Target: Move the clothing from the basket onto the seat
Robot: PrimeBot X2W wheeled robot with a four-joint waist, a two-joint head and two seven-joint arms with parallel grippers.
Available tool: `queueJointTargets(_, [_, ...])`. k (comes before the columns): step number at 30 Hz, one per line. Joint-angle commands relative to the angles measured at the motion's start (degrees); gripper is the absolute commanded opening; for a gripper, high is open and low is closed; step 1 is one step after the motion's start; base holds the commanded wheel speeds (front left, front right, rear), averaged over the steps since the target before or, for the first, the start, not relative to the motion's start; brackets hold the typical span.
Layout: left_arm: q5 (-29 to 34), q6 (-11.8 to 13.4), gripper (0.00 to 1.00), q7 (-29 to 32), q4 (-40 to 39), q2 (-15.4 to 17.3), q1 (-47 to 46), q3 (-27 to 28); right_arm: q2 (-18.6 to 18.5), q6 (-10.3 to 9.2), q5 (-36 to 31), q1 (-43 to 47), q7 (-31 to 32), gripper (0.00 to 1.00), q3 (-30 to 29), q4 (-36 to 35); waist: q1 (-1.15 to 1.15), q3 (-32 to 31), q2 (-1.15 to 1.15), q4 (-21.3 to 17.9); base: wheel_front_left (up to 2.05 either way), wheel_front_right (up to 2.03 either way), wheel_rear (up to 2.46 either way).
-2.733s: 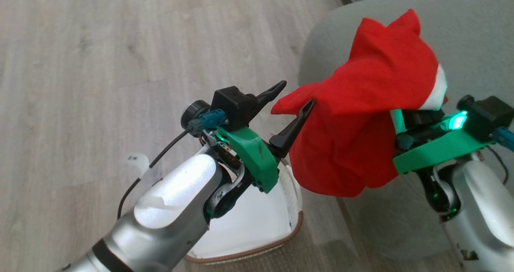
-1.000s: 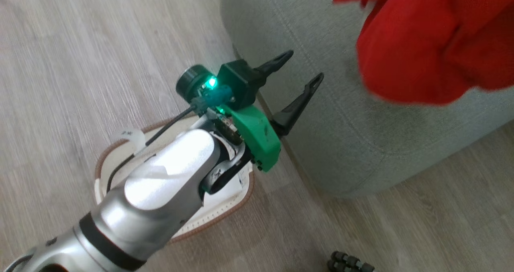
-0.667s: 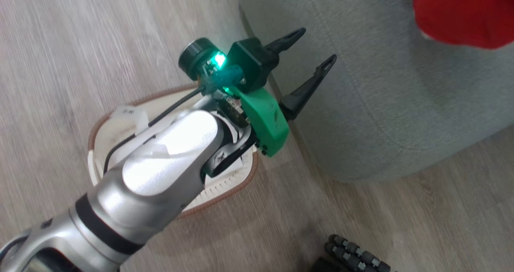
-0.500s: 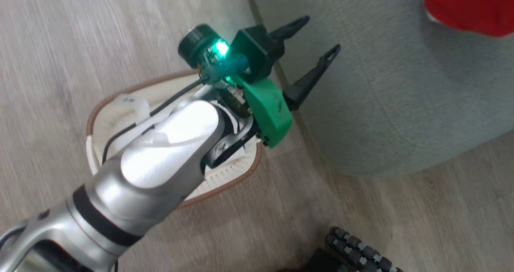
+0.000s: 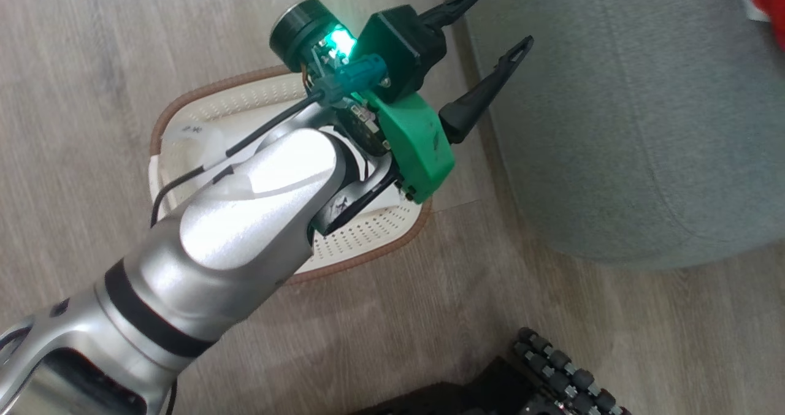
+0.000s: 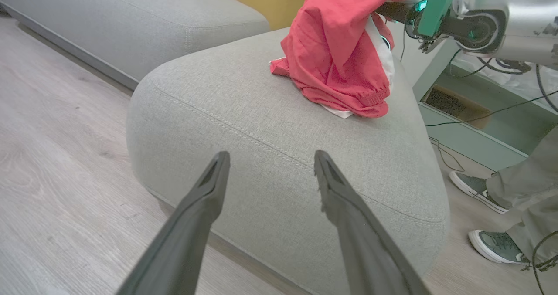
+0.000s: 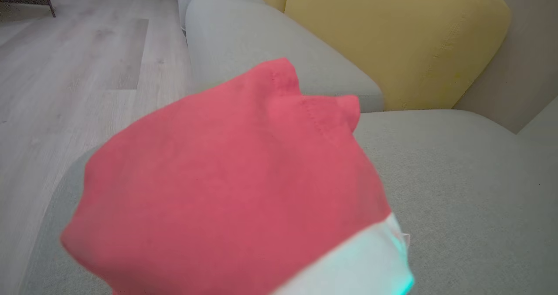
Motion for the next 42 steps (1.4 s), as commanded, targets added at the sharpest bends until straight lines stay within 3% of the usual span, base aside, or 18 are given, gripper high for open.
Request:
queueJointTargets(1, [0.66, -0.16, 1.0, -0.15, -2.01, -0.12, -1.97, 1.41, -2.82, -0.02, 0.23, -1.04, 0.58, 0.0, 0.52, 0.22, 0.0, 0.85, 0.0, 0.94, 0.0, 0.0, 0.0])
queueJointTargets(10, [0.31, -0.05, 1.0, -0.88, -1.49, -0.04, -1.84, 1.35, -1.95, -0.02, 3.67, -1.33, 10.67, 0.0, 6.92, 10.27, 0.0, 1.39, 0.0, 2.74, 0.0, 0.0, 0.0])
queueJointTargets(15, [-0.05, 0.02, 1.0, -1.52, -1.05, -0.16, -1.52, 1.36, -2.23, -0.02, 6.24, -1.28, 16.22, 0.0, 9.86, 11.7, 0.0, 0.18, 0.0, 3.11, 0.0, 0.0, 0.0])
queueJointTargets(19, [-0.37, 0.09, 1.0, -1.98, -0.69, -0.3, -1.21, 1.32, -2.69, -0.02, 7.21, -1.5, 17.08, 0.0, 11.52, 12.34, 0.0, -0.99, 0.0, 3.17, 0.0, 0.0, 0.0])
queueJointTargets(20, [-0.47, 0.06, 1.0, -2.12, -0.56, -0.39, -1.11, 1.28, -2.75, -0.02, 7.37, -1.52, 17.17, 0.33, 11.96, 12.51, 0.0, -1.35, 0.0, 3.2, 0.0, 0.0, 0.0])
queueJointTargets(21, [-0.56, 0.02, 1.0, -2.27, -0.44, -0.49, -0.99, 1.2, -2.79, -0.02, 7.54, -1.52, 17.23, 1.0, 12.4, 12.65, 0.0, -1.76, 0.0, 3.23, 0.0, 0.0, 0.0])
queueJointTargets(30, [-2.15, -0.11, 1.0, -4.53, 1.32, -0.59, 1.43, 1.36, -4.08, -0.02, 9.88, 0.48, 20.6, 1.0, 18.41, 10.97, 0.0, -7.88, 0.0, 2.63, 0.0, 0.0, 0.0])
queueJointTargets(35, [-3.59, 0.29, 1.0, -6.23, 2.2, -0.21, 4.07, 1.86, -7.02, -0.02, 11.73, 2.21, 22.26, 1.0, 23.21, 6.09, 0.0, -13.31, 0.0, 1.81, 0.0, 0.0, 0.0])
queueJointTargets(42, [-5.09, 1.15, 1.0, -7.87, 2.33, 0.53, 6.82, 2.82, -11.06, -0.02, 13.73, 3.8, 20.35, 1.0, 25.54, 1.12, 0.0, -18.28, 0.0, 1.84, 0.0, 0.0, 0.0])
